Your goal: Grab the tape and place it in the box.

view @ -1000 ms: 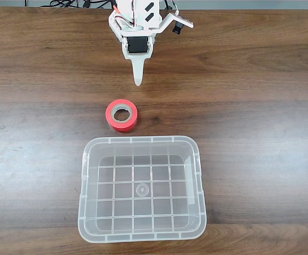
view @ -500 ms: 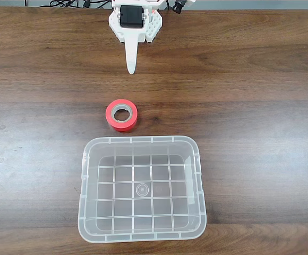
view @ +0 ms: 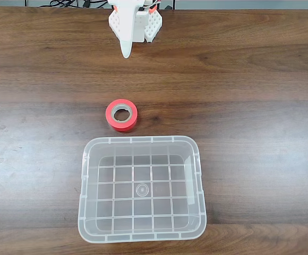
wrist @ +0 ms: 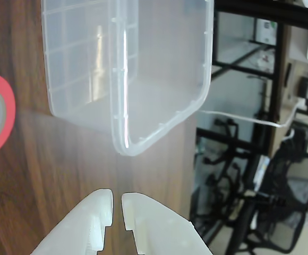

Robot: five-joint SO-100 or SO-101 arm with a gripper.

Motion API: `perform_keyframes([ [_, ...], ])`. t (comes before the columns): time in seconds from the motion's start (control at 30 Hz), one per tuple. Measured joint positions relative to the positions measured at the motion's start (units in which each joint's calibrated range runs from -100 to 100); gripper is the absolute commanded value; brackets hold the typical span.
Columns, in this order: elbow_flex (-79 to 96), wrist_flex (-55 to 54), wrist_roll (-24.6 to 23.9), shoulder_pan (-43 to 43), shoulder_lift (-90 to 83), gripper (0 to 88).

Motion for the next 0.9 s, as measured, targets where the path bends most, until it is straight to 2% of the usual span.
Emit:
perform_keyframes([
  [0.2, -11.5, 6.3, 0.0, 2.2, 16.8, 1.3],
  [0.53, -12.8, 7.6, -0.1, 5.6, 37.8, 1.3],
  [0.9, -11.7, -1.4, 1.1, 6.9, 52.0, 1.6],
])
